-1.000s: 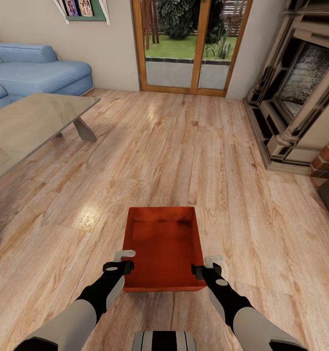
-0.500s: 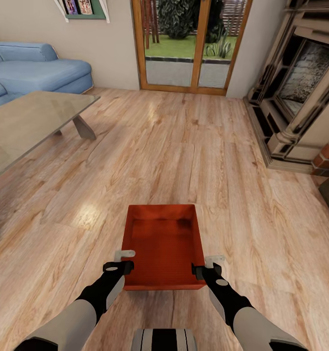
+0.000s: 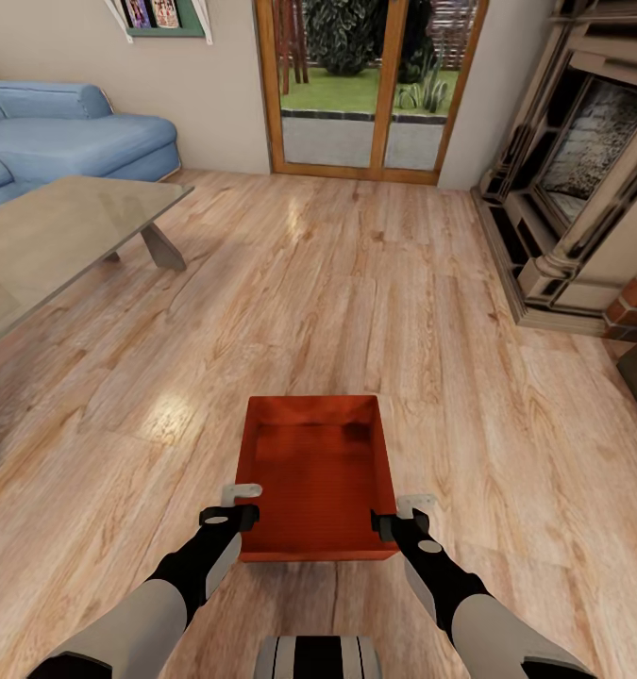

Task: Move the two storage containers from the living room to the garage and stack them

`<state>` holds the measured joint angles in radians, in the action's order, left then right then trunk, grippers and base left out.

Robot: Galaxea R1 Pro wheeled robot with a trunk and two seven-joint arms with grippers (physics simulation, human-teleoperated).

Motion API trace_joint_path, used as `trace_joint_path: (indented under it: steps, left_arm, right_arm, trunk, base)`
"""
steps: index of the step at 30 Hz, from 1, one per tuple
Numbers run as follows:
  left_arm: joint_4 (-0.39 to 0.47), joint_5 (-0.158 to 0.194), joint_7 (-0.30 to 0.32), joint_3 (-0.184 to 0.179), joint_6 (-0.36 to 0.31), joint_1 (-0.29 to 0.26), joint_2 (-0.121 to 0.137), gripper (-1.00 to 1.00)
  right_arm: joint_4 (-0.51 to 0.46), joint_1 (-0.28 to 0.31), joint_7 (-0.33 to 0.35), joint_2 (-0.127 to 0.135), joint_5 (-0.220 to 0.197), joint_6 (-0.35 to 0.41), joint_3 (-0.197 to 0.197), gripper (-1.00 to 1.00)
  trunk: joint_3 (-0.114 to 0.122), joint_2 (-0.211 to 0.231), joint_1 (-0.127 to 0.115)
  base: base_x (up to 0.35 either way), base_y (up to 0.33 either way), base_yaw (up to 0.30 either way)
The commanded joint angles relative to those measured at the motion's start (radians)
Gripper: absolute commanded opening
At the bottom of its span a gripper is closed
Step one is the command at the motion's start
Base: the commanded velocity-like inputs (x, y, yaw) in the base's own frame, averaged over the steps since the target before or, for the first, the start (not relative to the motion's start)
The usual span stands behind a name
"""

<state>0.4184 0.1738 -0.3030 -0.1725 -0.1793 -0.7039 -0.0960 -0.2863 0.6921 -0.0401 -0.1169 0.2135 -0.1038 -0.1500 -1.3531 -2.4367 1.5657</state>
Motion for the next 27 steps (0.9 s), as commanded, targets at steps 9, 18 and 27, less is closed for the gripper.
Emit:
trace_joint_path:
  steps: [9,18,27]
  left_arm:
    - [0.01,0.011,-0.008,-0.006,-0.011,0.0,-0.001,1.0]
    - [0.002,0.013,-0.009,-0.005,-0.013,0.0,0.0,-1.0]
    - [0.005,0.012,-0.008,-0.006,-0.005,-0.001,0.001,-1.0]
  right_arm:
    - [0.001,0.001,-0.001,-0.003,0.012,-0.002,-0.008,1.0]
    - [0.001,0.001,-0.001,-0.003,0.012,-0.002,-0.008,-1.0]
    - [0.001,0.001,-0.001,-0.002,0.009,-0.003,-0.008,-1.0]
  trunk:
    - [-0.001,0.0,0.0]
    - [-0.001,0.0,0.0]
    - [-0.001,0.0,0.0]
  base:
    - [0.0,0.0,0.0]
    - [0.0,0.0,0.0]
    - [0.0,0.0,0.0]
